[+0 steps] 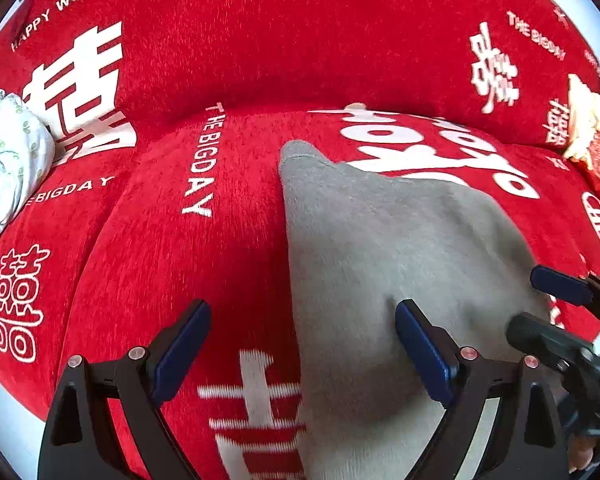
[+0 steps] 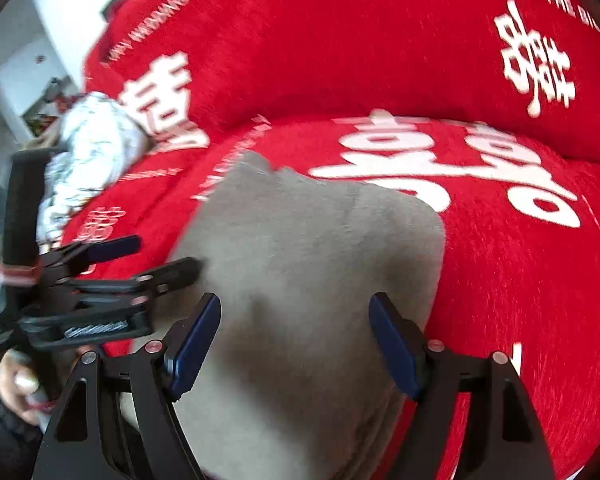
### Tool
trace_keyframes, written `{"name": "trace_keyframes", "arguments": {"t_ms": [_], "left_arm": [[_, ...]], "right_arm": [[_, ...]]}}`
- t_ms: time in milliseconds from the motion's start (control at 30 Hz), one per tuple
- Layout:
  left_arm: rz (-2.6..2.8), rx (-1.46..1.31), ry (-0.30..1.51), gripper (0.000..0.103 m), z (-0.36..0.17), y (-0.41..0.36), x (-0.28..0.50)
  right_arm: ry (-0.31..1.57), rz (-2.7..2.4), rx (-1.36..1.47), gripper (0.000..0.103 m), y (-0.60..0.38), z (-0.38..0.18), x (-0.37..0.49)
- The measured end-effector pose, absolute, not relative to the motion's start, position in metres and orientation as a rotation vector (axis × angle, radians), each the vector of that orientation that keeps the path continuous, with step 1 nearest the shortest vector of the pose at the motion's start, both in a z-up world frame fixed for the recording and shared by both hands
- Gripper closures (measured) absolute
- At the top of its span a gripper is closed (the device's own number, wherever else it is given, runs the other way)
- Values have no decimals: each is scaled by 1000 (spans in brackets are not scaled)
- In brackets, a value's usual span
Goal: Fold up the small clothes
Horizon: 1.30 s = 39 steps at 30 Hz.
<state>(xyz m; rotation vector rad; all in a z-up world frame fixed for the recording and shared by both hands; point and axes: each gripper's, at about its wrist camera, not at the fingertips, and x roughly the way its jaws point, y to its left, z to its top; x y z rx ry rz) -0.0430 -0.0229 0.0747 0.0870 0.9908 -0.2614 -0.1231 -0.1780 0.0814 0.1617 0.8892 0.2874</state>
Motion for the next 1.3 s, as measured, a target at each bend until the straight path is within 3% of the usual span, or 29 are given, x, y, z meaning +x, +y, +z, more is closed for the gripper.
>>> {"name": "trace_keyframes", "arguments": {"t_ms": [500, 800, 1300], "left_arm": [[-286, 135, 960, 9, 61, -19, -90], [-281, 151, 904, 9, 63, -11, -125], [-254, 206, 856, 9, 65, -21, -167]], "right_arm": [[898, 253, 90, 24, -179, 46, -170], [782, 191, 77, 23, -171, 62, -215], [824, 67, 38, 21, -150, 52, -240]]}}
